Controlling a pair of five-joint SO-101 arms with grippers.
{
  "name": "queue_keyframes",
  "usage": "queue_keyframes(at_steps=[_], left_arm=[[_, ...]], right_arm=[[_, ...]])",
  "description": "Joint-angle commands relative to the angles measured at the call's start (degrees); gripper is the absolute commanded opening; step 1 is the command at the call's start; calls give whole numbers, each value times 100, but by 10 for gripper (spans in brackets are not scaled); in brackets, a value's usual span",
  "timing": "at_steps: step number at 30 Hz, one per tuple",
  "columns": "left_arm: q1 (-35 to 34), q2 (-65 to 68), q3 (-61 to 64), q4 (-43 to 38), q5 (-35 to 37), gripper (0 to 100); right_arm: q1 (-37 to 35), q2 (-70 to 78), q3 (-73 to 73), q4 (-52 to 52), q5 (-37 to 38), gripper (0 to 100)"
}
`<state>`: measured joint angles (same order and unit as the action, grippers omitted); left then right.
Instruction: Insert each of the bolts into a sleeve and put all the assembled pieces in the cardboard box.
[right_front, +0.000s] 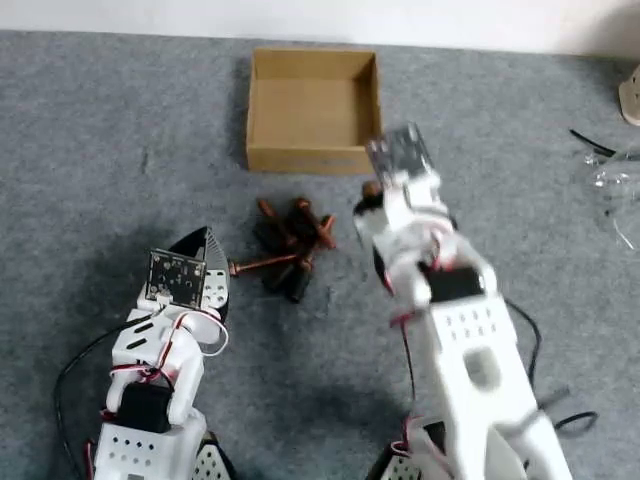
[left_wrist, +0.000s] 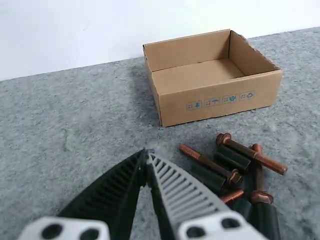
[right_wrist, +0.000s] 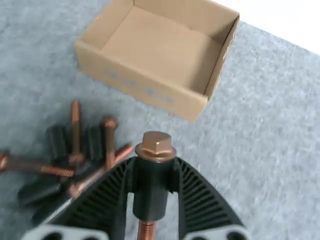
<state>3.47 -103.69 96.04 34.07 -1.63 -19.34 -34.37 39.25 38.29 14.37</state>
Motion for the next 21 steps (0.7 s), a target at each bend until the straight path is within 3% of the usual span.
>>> queue_keyframes(at_steps=[1,12,21], left_arm=[[-31,-48,110,-132,-44,6],[-31,-48,110,-132,-44,8],[-22,-40,110,-132,-44,11]], right_arm=[[110,1314,-1587,-242,-44,3],[602,5323,-6510,1200,-62,3],[532,8215,-10554,1912,-62,3]])
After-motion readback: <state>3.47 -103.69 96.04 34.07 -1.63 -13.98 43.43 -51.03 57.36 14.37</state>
